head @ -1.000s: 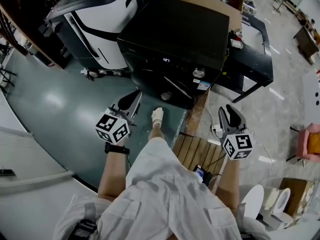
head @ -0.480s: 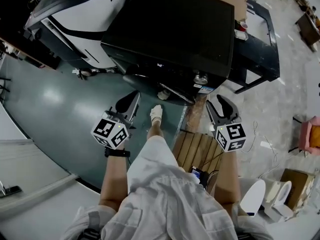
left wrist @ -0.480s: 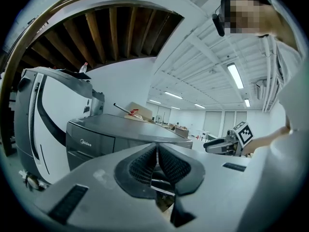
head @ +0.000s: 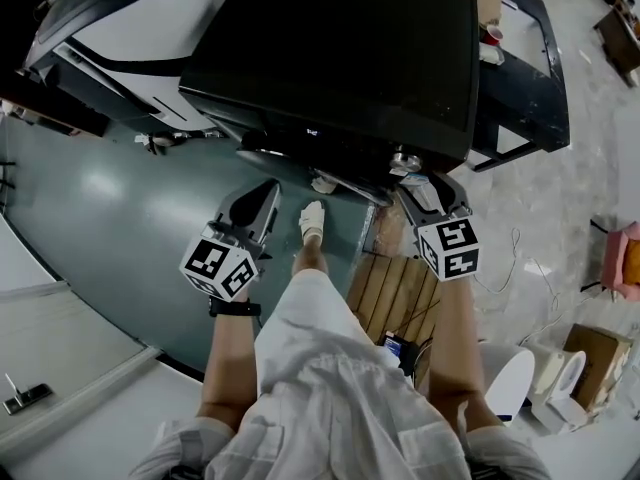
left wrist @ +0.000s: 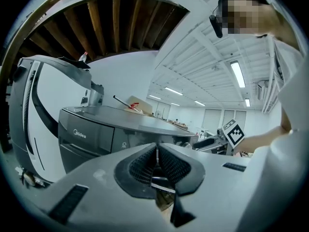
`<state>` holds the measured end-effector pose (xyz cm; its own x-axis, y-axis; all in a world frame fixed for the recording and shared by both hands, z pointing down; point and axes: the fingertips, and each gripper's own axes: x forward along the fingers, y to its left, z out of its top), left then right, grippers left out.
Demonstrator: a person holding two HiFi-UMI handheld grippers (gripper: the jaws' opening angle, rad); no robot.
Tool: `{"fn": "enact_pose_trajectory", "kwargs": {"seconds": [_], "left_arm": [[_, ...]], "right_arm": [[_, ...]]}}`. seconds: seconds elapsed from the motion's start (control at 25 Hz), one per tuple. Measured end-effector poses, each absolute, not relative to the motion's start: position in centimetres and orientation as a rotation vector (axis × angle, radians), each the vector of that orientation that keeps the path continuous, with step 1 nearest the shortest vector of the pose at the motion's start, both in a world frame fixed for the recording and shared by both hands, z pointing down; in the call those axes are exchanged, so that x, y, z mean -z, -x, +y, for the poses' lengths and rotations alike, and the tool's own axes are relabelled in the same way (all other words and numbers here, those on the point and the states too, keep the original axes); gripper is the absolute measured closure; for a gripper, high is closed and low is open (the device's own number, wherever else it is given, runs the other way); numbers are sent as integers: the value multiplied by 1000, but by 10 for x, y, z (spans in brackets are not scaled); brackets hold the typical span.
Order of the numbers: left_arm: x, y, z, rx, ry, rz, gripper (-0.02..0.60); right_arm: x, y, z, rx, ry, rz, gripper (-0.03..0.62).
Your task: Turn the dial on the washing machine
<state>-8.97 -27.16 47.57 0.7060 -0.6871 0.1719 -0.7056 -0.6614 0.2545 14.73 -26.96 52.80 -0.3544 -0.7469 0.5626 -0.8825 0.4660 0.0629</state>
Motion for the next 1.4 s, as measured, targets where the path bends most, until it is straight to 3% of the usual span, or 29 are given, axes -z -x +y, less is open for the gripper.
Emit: {"fn": "enact_pose_trajectory", "kwargs": {"seconds": [1.4], "left_arm": [[-497,88,-276,-97,-2587,-1060,565]], "right_arm": [[-590,-130,-274,-501,-1249,-2065,299]]}}
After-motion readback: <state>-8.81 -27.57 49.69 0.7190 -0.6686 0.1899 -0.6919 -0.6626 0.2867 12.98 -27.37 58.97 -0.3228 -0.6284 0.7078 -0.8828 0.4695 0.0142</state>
